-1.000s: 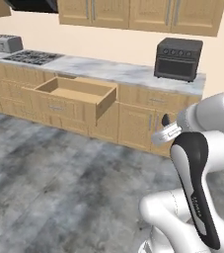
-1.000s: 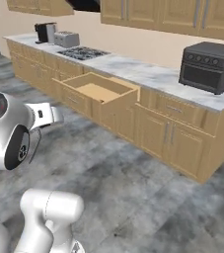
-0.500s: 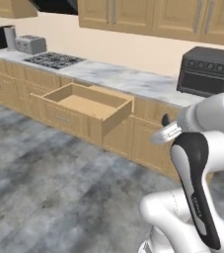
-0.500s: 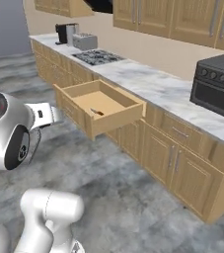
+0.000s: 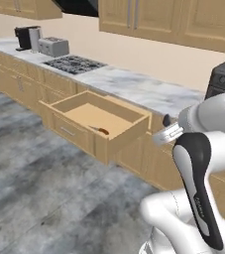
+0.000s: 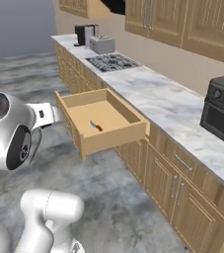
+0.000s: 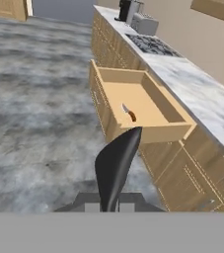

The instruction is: Pick up the metallic utensils from the counter and place them in the open drawer. Make sure not to pick up any wooden utensils.

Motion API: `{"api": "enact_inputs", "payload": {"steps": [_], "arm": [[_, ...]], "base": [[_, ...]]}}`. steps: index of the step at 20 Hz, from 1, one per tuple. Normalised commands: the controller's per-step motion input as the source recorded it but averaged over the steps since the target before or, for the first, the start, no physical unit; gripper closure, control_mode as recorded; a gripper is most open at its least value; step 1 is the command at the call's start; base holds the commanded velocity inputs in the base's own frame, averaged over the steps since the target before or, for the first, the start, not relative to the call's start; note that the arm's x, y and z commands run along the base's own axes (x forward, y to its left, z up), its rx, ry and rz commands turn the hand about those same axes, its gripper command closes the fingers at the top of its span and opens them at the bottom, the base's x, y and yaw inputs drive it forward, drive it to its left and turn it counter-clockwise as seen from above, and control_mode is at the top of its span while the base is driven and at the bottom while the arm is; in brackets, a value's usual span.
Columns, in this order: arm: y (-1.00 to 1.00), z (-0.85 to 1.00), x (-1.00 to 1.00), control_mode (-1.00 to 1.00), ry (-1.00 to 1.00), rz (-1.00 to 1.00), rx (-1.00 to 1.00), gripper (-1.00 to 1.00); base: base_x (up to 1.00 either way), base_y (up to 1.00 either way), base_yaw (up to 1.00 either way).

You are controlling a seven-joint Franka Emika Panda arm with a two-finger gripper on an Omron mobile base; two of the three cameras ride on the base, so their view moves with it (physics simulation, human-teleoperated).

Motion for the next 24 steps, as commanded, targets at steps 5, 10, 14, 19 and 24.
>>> {"api": "enact_inputs", "payload": {"steps": [5, 10, 14, 19, 24], "arm": [[0.0, 0.0, 0.0, 1.0, 0.0, 0.0, 0.0, 1.0], [0.0, 0.0, 0.0, 1.0, 0.0, 0.0, 0.0, 1.0], [0.0, 0.0, 0.0, 1.0, 0.0, 0.0, 0.0, 1.0], [0.0, 0.0, 0.0, 1.0, 0.0, 0.0, 0.0, 1.0], [0.0, 0.0, 0.0, 1.0, 0.0, 0.0, 0.0, 1.0]], "base": [[0.86, -0.09, 0.27], [0.62, -0.17, 0.27], [0.53, -0.29, 0.25], [0.49, -0.34, 0.23], [0.53, -0.29, 0.22]]}}
